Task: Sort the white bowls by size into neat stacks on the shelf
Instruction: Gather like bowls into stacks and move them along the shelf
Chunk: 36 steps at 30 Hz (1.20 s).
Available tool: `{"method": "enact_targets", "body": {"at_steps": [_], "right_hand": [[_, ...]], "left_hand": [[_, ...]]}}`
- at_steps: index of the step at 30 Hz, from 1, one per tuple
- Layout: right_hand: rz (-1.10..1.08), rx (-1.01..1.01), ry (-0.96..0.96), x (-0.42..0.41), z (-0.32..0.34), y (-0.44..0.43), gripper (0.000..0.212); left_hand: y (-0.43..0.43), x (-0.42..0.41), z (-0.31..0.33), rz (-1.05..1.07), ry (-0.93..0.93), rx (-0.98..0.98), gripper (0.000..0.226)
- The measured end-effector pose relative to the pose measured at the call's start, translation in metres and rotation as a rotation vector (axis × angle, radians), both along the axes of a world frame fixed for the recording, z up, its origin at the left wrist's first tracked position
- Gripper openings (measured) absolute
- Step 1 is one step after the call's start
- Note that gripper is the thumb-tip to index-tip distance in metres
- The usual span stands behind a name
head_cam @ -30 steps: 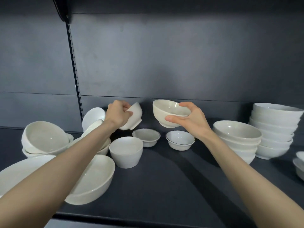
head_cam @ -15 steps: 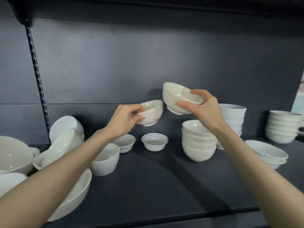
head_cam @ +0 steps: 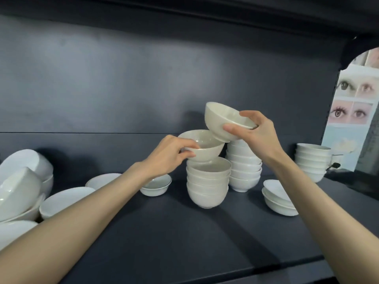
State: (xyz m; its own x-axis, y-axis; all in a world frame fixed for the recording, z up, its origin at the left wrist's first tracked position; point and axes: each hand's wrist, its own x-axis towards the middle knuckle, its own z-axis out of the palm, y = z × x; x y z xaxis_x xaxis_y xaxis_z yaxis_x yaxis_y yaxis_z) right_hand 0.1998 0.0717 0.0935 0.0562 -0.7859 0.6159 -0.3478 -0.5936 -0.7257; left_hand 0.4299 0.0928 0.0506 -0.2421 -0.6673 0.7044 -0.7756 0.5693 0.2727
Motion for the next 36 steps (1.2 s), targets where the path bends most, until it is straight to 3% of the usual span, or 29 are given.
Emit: {"method": "enact_targets", "body": {"at_steps": [6, 12, 17, 20, 23, 27, 33, 36], "right_hand": [[0.121, 0.051, 0.048, -0.005, -0.012, -0.022, 0.073], [0.206, 0.122, 0.091, 0.001, -0.027, -0.044, 0.082], [0.259, 0.151, 0.111, 0.004, -0.037, -0.051, 0.084], [0.286, 0.162, 0.132, 0.005, -0.041, -0.054, 0.087], [0.298, 0.177, 0.144, 0.006, -0.047, -0.055, 0.089], [0.329, 0.182, 0.132, 0.008, -0.05, -0.057, 0.092], [0.342, 0.196, 0.175, 0.01, -0.061, -0.06, 0.099], [0.385, 0.228, 0.151, 0.008, -0.066, -0.062, 0.105]], "left_hand": [[-0.009, -0.015, -0.017, 0.004, -0.032, 0.034, 0.017], [-0.008, -0.023, -0.03, -0.03, -0.014, 0.038, 0.018], [-0.005, -0.03, -0.044, -0.006, 0.159, -0.042, 0.022], [-0.004, -0.032, -0.051, 0.092, 0.34, -0.009, 0.042], [-0.006, -0.034, -0.059, 0.14, 0.559, 0.22, 0.079], [-0.015, -0.033, -0.064, 0.092, 0.638, 0.48, 0.114], [-0.025, -0.042, -0.073, -0.032, 0.728, 0.479, 0.094], [-0.026, -0.043, -0.076, -0.043, 0.738, 0.457, 0.096]]}}
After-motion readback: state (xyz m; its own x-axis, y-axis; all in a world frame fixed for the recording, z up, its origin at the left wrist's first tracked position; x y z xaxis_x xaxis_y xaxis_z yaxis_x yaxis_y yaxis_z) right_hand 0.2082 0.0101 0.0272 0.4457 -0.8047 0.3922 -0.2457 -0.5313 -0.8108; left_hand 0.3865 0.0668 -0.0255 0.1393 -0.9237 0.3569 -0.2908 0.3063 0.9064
